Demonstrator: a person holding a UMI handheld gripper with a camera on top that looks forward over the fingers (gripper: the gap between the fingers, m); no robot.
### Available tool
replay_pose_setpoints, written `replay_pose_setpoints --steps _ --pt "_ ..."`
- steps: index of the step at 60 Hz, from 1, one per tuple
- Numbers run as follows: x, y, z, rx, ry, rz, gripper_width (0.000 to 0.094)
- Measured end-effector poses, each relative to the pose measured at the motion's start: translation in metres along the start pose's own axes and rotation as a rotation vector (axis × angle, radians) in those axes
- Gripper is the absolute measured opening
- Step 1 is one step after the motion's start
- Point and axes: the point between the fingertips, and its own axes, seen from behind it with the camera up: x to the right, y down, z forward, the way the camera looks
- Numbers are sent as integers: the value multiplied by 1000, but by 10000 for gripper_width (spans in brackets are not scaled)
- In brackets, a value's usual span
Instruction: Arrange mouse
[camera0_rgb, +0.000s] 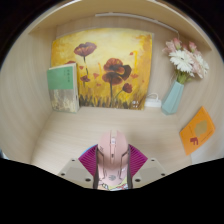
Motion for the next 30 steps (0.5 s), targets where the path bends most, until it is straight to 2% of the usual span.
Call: replay_pose_setpoints --steps 8,16,24,30 --pt "-6 63 28 -103 -26 25 389" --pt "-14 98 41 -163 -37 51 388" --pt "-14 108 45 -170 -18 44 389" --pt "-14 106 46 -150 -10 74 473"
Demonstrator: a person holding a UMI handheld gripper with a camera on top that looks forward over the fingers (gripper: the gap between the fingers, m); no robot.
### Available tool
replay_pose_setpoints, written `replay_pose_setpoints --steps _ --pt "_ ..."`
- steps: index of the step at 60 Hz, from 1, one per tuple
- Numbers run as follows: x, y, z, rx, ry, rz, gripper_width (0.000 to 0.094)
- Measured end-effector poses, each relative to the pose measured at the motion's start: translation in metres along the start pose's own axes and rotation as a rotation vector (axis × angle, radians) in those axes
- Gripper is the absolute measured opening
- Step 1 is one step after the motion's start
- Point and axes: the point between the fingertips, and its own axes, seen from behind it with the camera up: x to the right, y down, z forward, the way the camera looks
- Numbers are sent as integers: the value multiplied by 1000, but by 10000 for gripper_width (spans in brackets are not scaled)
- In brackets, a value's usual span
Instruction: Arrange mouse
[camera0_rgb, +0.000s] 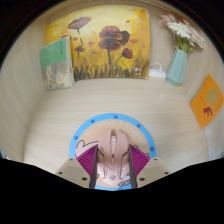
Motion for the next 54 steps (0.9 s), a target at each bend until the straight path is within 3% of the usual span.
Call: replay_pose_setpoints --steps 7,14,36,54 --pt "2 0 2 -4 21 -19 563" --pt "1 -12 -11 -17 41 -58 761" --pt "-45 -129 -138 205 -37 -39 767" --pt "-58 -144 -208 304 -13 -61 770"
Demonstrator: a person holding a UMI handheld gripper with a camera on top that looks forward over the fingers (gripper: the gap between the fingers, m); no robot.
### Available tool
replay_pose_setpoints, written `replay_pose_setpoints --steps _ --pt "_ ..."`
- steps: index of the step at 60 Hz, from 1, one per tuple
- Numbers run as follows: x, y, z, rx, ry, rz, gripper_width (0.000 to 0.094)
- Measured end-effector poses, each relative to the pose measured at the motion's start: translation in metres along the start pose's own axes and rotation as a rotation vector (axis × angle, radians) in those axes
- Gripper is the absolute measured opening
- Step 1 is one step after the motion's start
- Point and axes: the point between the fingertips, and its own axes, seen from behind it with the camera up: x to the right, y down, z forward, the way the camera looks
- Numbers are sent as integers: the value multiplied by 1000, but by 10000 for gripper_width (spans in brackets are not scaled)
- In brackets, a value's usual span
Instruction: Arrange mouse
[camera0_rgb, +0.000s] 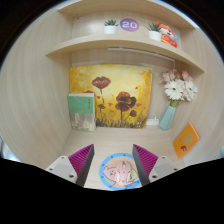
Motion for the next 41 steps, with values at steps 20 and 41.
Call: replay_pose_setpoints --steps 20,41 --pt "-10 33 -23 -32 20 -18 769" --pt "-19 43 -32 -34 30 -18 772"
